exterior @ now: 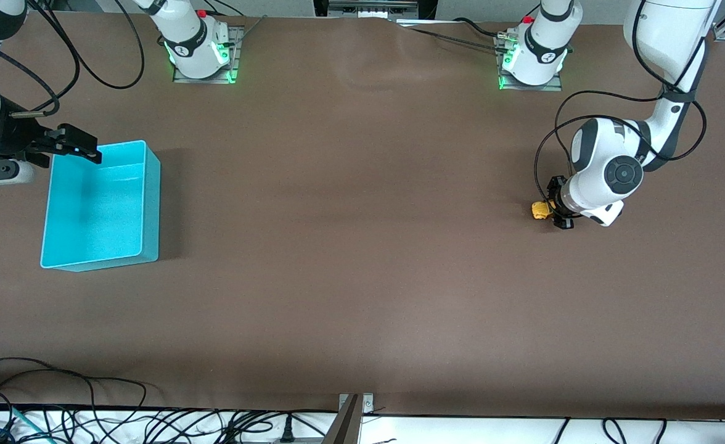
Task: Wind up and store yellow beetle car
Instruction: 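Lower the left gripper and close it on the yellow car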
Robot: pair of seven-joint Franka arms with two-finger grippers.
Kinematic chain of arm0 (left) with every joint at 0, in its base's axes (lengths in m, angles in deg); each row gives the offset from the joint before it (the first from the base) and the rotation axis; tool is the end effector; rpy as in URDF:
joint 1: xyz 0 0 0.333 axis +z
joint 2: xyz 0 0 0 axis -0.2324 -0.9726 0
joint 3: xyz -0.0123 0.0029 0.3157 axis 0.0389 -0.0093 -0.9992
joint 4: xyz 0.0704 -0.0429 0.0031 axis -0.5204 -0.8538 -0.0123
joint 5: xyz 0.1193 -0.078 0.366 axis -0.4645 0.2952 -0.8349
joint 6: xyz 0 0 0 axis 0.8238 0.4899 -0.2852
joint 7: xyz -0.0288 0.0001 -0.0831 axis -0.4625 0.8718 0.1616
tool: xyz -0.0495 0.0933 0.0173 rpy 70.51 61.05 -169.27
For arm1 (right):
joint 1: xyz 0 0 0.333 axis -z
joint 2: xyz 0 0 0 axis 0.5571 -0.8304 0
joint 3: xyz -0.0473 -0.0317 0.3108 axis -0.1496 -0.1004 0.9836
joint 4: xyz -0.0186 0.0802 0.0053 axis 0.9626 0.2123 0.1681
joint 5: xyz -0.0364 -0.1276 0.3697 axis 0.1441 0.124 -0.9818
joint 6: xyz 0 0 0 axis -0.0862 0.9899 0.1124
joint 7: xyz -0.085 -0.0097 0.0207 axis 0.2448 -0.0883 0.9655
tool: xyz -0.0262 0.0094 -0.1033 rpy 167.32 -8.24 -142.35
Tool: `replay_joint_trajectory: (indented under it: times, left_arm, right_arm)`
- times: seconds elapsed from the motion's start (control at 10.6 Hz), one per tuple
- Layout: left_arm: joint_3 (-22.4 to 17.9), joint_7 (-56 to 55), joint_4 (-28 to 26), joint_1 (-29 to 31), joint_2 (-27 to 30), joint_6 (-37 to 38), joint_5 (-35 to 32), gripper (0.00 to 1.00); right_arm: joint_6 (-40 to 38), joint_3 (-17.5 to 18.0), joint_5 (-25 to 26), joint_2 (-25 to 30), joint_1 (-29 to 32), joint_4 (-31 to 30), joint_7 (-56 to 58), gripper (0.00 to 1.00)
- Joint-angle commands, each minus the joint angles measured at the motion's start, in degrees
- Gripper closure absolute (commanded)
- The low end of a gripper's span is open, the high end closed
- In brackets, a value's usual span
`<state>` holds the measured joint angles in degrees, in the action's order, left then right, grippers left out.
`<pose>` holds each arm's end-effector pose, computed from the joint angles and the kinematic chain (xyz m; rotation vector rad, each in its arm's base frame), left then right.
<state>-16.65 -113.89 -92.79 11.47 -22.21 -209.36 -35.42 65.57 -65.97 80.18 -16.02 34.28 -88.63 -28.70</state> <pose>0.5261 -0.0300 0.1990 -1.9749 -2.2546 0.1173 0.5790 0.0266 0.5886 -3.1066 -0.1296 0.1294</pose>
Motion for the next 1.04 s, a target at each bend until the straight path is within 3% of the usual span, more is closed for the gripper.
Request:
replay_joint_trajectory:
  times: [0.0,0.28,0.95]
  left_arm:
    - [2.7,-2.4,1.6,-0.5,1.3,2.0,-1.1,1.0]
    - [6.8,-4.2,2.1,-0.4,0.0,1.6,-0.9,1.0]
    - [6.7,-4.2,3.8,0.3,-4.8,-0.3,-0.3,1.0]
  right_arm:
    - [0.3,0.0,-1.0,0.1,0.2,0.0,0.4,0.0]
    - [0.4,0.0,-1.0,0.0,0.2,0.0,0.9,0.0]
    - [0.4,0.0,-1.0,0.0,0.3,0.0,0.9,0.0]
